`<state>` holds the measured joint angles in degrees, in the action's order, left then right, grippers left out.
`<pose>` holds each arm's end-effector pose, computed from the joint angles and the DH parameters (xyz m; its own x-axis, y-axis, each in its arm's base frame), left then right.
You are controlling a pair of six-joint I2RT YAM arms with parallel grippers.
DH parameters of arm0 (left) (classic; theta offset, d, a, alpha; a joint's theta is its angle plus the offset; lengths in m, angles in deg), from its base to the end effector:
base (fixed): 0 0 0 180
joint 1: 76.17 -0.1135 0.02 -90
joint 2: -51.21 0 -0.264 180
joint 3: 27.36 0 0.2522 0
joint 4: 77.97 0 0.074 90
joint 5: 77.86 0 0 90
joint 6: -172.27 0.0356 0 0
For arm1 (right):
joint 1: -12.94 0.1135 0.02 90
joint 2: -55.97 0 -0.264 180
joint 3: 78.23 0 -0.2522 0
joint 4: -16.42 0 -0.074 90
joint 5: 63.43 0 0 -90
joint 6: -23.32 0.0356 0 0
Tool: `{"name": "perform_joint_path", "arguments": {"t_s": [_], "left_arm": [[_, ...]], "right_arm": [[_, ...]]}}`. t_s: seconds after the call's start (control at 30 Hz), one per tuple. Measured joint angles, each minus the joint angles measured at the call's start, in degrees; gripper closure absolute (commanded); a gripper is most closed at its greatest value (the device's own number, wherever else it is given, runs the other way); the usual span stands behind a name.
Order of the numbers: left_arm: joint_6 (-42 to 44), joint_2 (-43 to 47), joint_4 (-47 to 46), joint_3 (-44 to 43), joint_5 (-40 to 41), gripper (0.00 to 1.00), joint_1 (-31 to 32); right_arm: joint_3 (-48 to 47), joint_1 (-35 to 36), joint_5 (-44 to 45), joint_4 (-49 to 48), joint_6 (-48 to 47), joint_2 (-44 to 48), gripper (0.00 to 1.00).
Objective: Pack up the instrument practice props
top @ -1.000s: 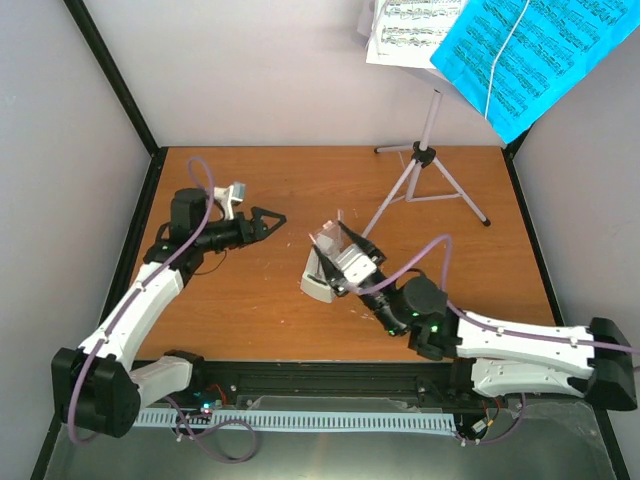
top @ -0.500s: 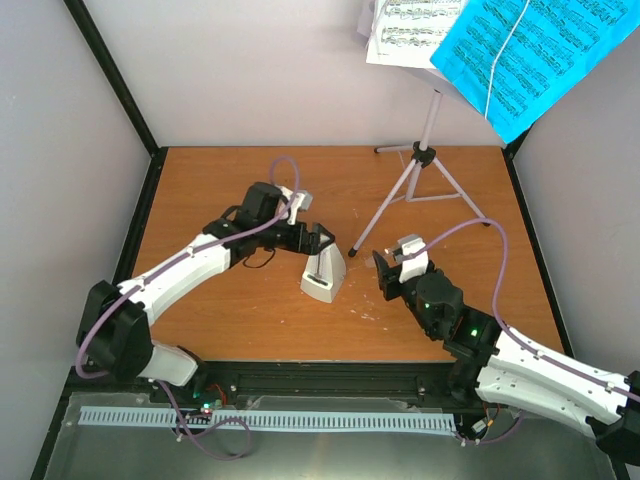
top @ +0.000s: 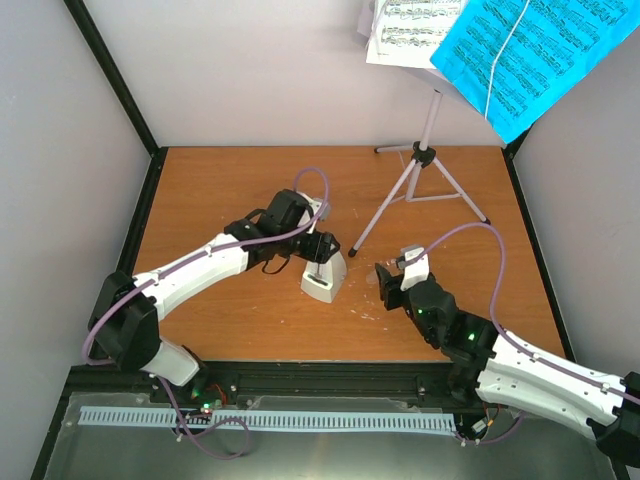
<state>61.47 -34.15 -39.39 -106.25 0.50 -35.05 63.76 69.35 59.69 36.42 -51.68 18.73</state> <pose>0.2410 -0.2199 0.2712 -0.7653 0.2064 -0.6097 0.5132 0.7674 -0.3844 0.1047 0.1225 0.2425 -0.2827 -0.0339 -0.9586 -0.3510 0.9337 0.0705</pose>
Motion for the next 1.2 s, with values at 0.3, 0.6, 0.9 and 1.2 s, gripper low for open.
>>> {"name": "perform_joint_path", "arguments": {"t_s": [0.3, 0.6, 0.9, 1.2], "left_arm": [[0.5, 0.72, 1.51, -1.03, 8.15, 0.48, 1.31], [-3.23, 2.08, 7.17, -1.68, 20.5, 0.53, 1.64], [-7.23, 1.36, 10.78, -3.54, 26.08, 0.21, 1.46], [-10.03, 0.46, 7.58, -3.52, 17.99, 0.01, 1.36]], "right_arm": [[0.0, -0.07, -0.76, -0.04, 1.14, -2.67, 0.51], [0.0, -0.09, -0.76, -0.15, 1.97, -2.91, 0.51], [0.0, -0.09, -0.76, -0.04, 2.43, -2.89, 0.51], [0.0, -0.09, -0.76, 0.48, 3.85, -2.1, 0.5]]}}
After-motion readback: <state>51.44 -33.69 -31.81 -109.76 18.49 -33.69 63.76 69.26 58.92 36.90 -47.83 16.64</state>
